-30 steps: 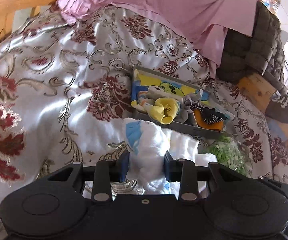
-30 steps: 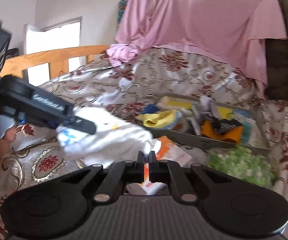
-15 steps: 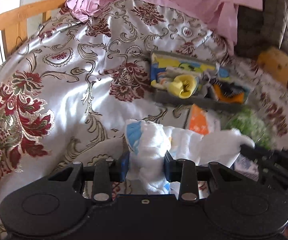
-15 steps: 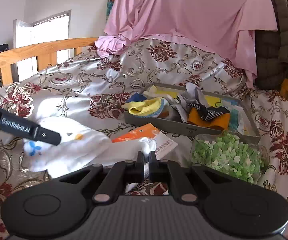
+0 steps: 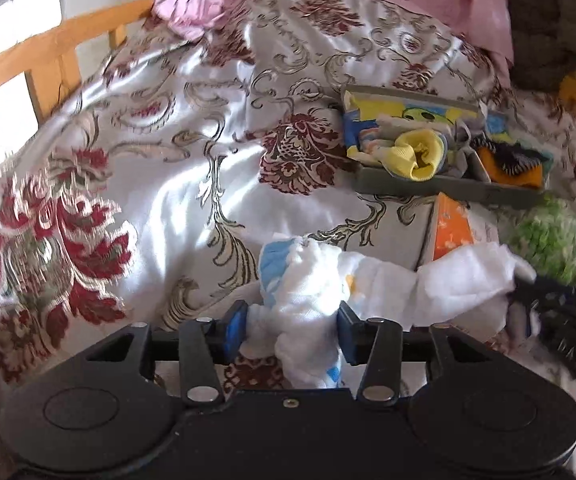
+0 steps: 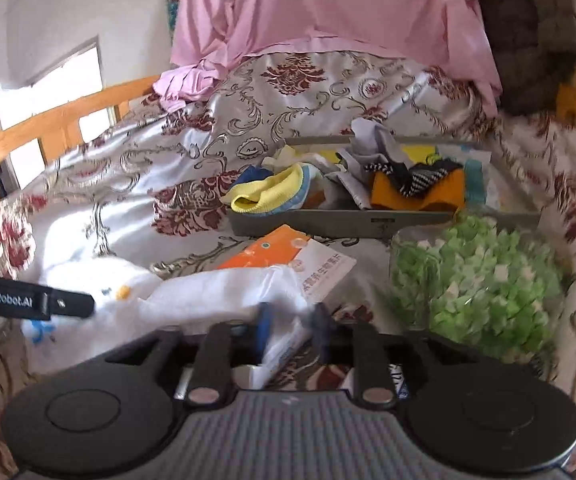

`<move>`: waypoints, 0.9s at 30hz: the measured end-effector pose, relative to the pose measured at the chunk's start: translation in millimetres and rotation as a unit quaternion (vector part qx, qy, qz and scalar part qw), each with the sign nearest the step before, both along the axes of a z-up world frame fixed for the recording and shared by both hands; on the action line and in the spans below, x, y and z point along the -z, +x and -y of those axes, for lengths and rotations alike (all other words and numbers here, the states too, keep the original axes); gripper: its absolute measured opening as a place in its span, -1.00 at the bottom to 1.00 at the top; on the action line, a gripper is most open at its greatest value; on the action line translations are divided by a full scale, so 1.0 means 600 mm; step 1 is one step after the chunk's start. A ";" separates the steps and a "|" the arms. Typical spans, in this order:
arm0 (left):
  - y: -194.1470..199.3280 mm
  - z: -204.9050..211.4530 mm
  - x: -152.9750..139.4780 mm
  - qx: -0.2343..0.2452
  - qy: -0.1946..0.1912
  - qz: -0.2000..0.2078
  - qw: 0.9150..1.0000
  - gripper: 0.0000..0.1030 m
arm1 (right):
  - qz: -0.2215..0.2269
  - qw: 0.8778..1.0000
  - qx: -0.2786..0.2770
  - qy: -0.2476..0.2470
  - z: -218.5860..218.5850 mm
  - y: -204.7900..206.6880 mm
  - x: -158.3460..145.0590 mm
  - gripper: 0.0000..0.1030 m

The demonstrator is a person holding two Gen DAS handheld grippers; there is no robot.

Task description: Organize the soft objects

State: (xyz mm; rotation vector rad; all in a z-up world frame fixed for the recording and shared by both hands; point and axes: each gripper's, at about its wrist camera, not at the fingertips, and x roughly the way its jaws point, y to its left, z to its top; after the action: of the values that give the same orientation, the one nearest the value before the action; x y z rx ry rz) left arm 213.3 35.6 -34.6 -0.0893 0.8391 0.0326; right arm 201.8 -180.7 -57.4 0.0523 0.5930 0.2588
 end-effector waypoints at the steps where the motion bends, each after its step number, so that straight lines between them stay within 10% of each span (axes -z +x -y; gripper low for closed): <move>1: 0.004 -0.007 0.002 -0.005 -0.021 -0.007 1.000 0.01 | -0.001 1.000 0.002 0.009 0.003 0.001 -0.001 -0.21; 8: 0.017 -0.018 0.018 -0.020 -0.081 -0.028 0.996 0.18 | -0.007 0.998 0.007 0.056 0.013 0.005 -0.007 0.22; 21: 0.013 0.029 0.025 0.057 -0.029 -0.026 0.998 0.45 | -0.034 0.988 0.014 0.151 0.038 0.017 -0.014 0.77; 27: 0.017 0.039 0.037 0.069 -0.012 -0.035 0.997 0.46 | -0.023 0.993 0.015 0.119 0.024 0.034 -0.003 0.78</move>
State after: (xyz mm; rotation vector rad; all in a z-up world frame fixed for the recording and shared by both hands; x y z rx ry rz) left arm 223.8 12.1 -56.8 -0.0534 0.9139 -0.1046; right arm 222.3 -194.8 -55.9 0.2977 0.6037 0.2982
